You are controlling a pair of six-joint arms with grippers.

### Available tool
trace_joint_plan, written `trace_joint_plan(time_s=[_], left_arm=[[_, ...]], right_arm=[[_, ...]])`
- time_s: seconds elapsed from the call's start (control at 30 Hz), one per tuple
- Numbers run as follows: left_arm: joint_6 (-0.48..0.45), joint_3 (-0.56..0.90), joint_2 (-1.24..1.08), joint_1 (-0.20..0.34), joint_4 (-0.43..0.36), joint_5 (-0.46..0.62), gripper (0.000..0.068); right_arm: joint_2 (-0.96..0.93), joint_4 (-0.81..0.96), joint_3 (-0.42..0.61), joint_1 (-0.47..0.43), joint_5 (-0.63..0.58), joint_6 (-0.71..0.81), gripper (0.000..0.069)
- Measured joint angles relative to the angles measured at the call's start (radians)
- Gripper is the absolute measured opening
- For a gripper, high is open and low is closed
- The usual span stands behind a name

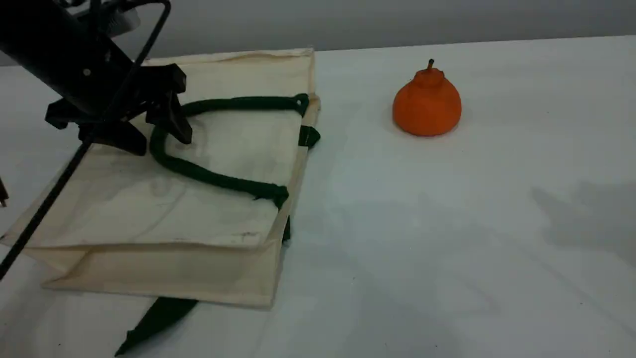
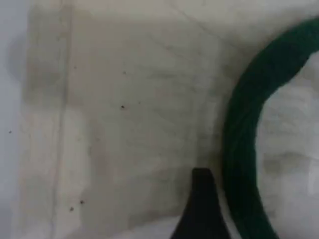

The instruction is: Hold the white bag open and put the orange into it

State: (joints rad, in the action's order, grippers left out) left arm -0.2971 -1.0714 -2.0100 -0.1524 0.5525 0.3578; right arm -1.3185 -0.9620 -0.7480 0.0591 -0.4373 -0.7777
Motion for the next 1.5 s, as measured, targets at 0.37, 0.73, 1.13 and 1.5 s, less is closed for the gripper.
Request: trace_joint_plan(time_s=[0.37,0.73,1.13,1.5], left_arm=[[-0.001,0.000,-0.084,0.000,0.016,-0.031,0.0498],[-0.006,0.000,-0.115,0.000,0.032,-0.049,0.0290],[-0.090,-0.009,-0.070,0.000,0.081,0.034,0.0074],[-0.149,-0.112,0.204,0.000,0.066,0.343,0.0074]], right_arm=[[0.000,0.000,0.000,0.000,0.017,-0.011,0.0500],[0.000,0.000,0.000,0.000,0.018,-0.011,0.0500],[-0.041,-0.009,0.000,0.001,0.017,-0.013,0.0496],[-0.154,-0.197,0.000,0.001,0.038,-0.166,0.0496]])
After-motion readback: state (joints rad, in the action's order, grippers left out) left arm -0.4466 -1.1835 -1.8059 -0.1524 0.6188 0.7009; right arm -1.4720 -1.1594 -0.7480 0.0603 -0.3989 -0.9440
